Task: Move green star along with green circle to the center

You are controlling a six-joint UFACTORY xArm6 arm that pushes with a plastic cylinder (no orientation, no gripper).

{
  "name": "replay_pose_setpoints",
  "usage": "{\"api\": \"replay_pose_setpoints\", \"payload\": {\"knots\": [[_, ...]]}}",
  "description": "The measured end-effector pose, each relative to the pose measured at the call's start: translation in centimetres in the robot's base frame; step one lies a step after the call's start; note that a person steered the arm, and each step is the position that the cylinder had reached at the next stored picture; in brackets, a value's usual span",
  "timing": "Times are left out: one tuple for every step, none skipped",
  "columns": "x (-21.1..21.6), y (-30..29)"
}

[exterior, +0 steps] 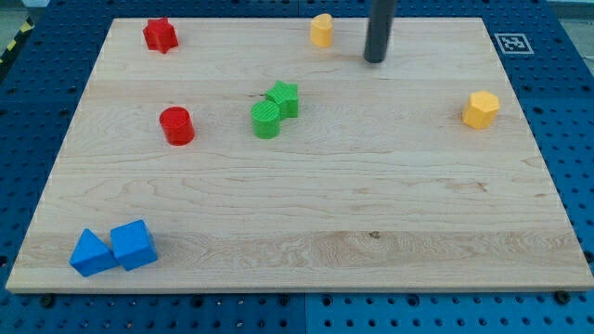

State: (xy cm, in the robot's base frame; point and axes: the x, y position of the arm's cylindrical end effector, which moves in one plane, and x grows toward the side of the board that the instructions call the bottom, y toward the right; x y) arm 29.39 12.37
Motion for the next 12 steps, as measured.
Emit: {"api": "replay_pose_setpoints", "payload": {"knots": [[0.6,0.1],[0.6,0.1],[0.6,0.1],[0.6,0.1],[1.4,-0.2],[1.7,-0.8],[1.7,-1.9],[1.7,-2.1],[1.7,-3.5],[1.8,-6.8],[2.6,-9.6],[5.0,-9.6]]}}
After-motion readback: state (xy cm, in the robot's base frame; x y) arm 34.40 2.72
